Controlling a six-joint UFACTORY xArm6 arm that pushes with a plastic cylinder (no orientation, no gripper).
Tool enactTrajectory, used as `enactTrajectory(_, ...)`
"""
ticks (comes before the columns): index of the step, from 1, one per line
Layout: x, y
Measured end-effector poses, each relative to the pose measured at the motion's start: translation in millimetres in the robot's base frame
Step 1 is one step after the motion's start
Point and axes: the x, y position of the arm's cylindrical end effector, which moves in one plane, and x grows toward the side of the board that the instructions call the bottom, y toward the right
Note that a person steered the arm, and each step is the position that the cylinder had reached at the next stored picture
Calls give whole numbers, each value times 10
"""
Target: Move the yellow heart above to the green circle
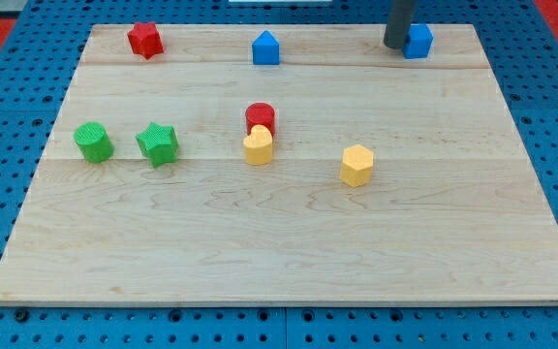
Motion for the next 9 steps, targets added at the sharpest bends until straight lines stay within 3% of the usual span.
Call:
enactTrajectory(2, 522, -159)
enactTrajectory(5, 531, -105)
enactTrajectory(8, 1917, -260)
enactTrajectory(9, 1981, -579)
